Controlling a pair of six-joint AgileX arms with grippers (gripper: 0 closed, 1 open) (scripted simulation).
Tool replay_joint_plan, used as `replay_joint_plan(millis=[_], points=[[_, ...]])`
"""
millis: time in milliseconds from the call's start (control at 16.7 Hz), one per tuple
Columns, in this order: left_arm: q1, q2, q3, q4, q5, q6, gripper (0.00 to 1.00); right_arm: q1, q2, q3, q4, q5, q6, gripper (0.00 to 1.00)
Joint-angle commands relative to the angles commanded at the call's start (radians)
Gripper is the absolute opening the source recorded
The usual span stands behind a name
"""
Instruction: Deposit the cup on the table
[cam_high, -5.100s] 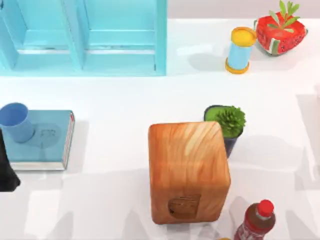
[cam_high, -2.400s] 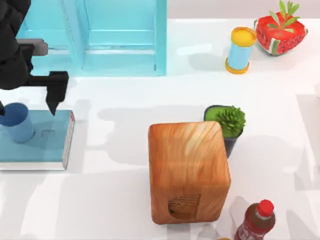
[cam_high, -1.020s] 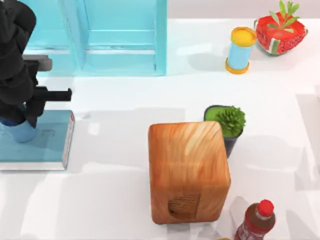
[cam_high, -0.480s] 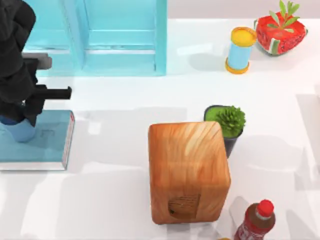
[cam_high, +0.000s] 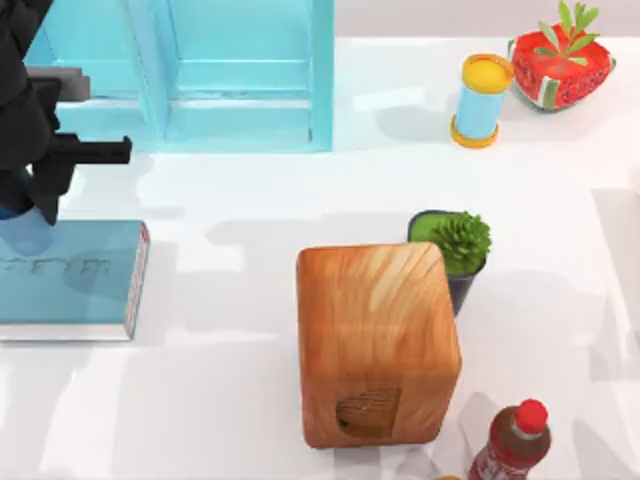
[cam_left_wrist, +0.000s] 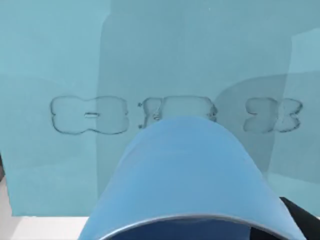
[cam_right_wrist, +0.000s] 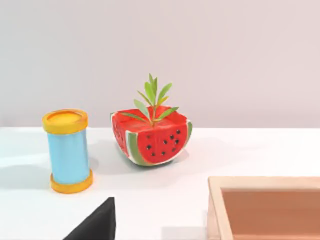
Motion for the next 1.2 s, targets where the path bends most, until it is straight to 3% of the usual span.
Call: replay_joint_plan(millis=[360,960,1200], points=[[-0.044,0.057,0.068,-0.036,-0.002,-0.043,0.00,0.000,0.000,0.000,0.000,0.000,0.000,1.00],[-0.380,0.426,0.733,-0.319,-0.017,-0.378,0.00,0.000,0.000,0.000,0.000,0.000,0.000,1.00],[-0.466,0.503,0.864,-0.379,-0.021,-0.461,0.00,0.000,0.000,0.000,0.000,0.000,0.000,1.00]])
